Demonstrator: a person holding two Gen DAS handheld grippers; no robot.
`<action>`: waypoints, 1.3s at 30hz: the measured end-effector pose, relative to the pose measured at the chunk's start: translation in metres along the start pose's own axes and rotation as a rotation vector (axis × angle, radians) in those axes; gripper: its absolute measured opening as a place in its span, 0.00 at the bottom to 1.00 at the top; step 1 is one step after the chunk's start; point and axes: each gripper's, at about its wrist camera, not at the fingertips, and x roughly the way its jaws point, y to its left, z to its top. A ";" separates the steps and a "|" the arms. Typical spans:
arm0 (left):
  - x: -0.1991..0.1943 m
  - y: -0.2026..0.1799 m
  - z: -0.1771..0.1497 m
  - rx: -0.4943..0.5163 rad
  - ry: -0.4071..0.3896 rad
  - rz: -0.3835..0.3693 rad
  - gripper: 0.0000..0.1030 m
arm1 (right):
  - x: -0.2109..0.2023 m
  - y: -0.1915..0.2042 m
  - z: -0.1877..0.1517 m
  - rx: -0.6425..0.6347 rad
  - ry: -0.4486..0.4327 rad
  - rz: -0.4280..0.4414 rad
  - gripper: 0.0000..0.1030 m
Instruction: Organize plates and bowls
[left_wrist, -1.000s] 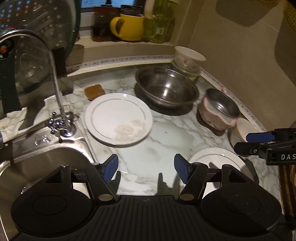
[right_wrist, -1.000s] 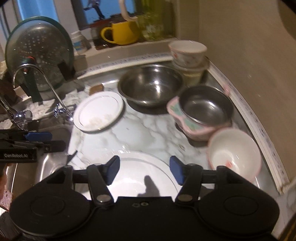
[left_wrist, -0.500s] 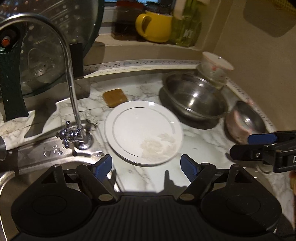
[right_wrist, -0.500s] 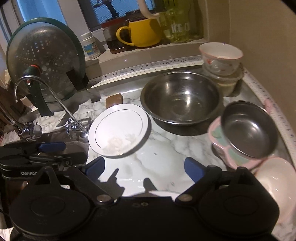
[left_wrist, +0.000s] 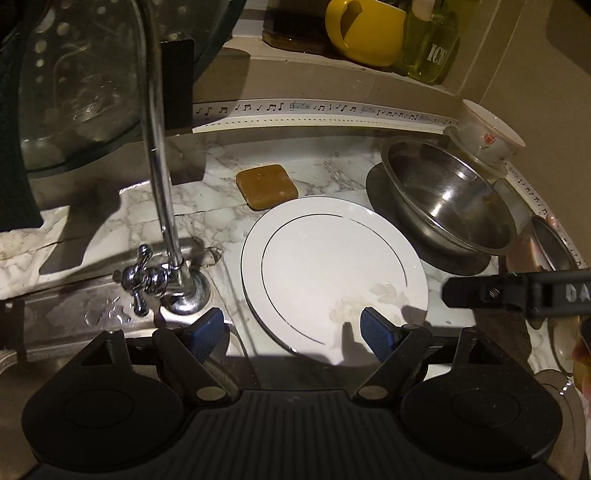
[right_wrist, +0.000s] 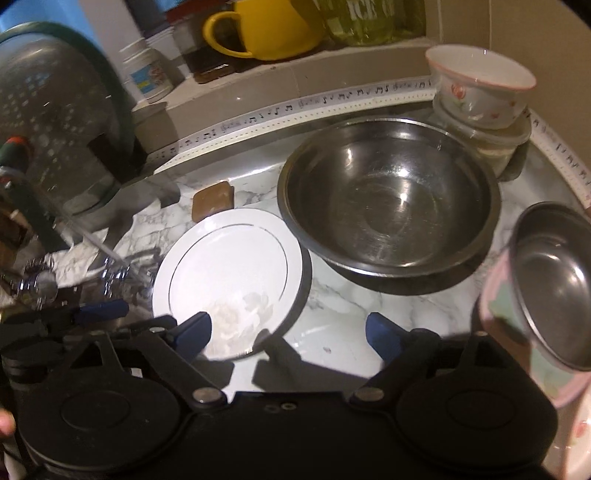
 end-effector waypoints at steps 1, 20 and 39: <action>0.002 0.000 0.001 0.002 -0.002 0.005 0.79 | 0.004 -0.001 0.002 0.015 0.006 0.005 0.85; 0.024 0.016 0.012 -0.094 0.001 -0.032 0.47 | 0.049 -0.003 0.015 0.099 0.052 0.012 0.53; 0.017 0.024 0.008 -0.127 -0.012 0.019 0.21 | 0.046 0.001 0.010 0.036 0.028 0.001 0.14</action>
